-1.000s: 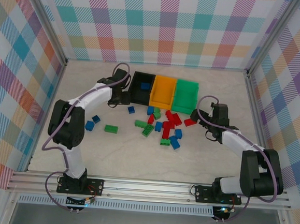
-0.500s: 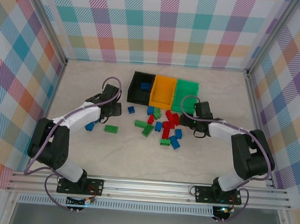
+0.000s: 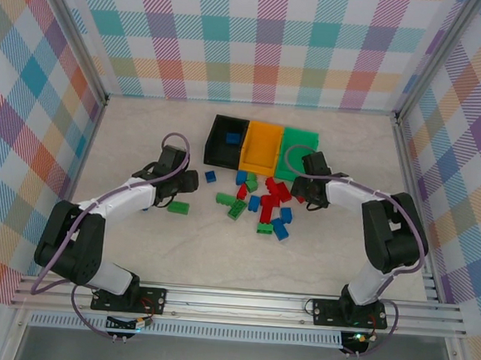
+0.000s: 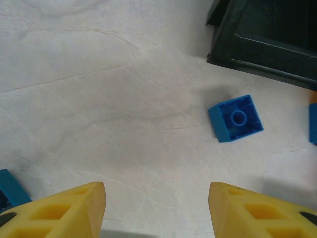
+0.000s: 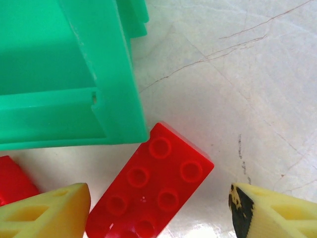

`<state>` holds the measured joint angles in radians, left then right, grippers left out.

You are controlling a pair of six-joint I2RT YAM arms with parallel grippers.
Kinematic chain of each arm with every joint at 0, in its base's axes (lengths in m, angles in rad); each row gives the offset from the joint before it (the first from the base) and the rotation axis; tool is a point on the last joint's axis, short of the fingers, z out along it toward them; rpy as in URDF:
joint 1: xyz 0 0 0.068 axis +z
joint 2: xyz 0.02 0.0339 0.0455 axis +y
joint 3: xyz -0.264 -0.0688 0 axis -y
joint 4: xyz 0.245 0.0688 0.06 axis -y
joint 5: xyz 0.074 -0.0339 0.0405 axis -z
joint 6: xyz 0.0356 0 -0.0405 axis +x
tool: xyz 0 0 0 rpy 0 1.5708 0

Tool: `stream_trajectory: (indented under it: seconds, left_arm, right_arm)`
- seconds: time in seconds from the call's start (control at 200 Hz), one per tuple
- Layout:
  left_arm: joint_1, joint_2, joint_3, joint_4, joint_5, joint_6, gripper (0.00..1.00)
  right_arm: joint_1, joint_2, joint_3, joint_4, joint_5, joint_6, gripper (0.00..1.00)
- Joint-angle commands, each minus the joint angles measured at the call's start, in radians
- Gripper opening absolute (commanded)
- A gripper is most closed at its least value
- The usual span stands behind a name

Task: Sort the legos into containers by color
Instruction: Pick up the lego from the center of the table, then place the lego in the container.

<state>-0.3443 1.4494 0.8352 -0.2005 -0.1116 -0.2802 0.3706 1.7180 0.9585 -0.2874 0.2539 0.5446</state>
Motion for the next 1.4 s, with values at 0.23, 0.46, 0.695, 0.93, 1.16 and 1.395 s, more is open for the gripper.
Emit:
stream_trajectory:
  seconds: [0.23, 0.46, 0.695, 0.93, 1.16, 1.395]
  left_arm:
    - [0.005, -0.009, -0.020, 0.039, 0.084, -0.035, 0.57]
    - [0.005, -0.007, -0.025, 0.047, 0.087, -0.041, 0.57]
    - [0.005, -0.004, -0.025, 0.043, 0.060, -0.041, 0.56]
    - [0.005, -0.004, -0.027, 0.041, 0.034, -0.041, 0.56]
    - [0.007, -0.022, -0.028, 0.003, -0.068, -0.056, 0.57]
    - [0.008, -0.026, -0.028, 0.002, -0.073, -0.057, 0.58]
  right_arm:
    - [0.027, 0.028, 0.011, -0.066, 0.008, 0.065, 0.53]
    - [0.027, -0.085, -0.051, -0.065, 0.023, 0.065, 0.24]
    - [0.026, -0.244, -0.045, -0.085, 0.040, 0.036, 0.21]
    - [0.024, -0.153, 0.194, -0.133, 0.003, -0.074, 0.24]
    - [0.022, 0.097, 0.517, -0.286, 0.011, -0.142, 0.55]
    - [0.067, 0.016, 0.400, -0.234, -0.070, -0.153, 0.62]
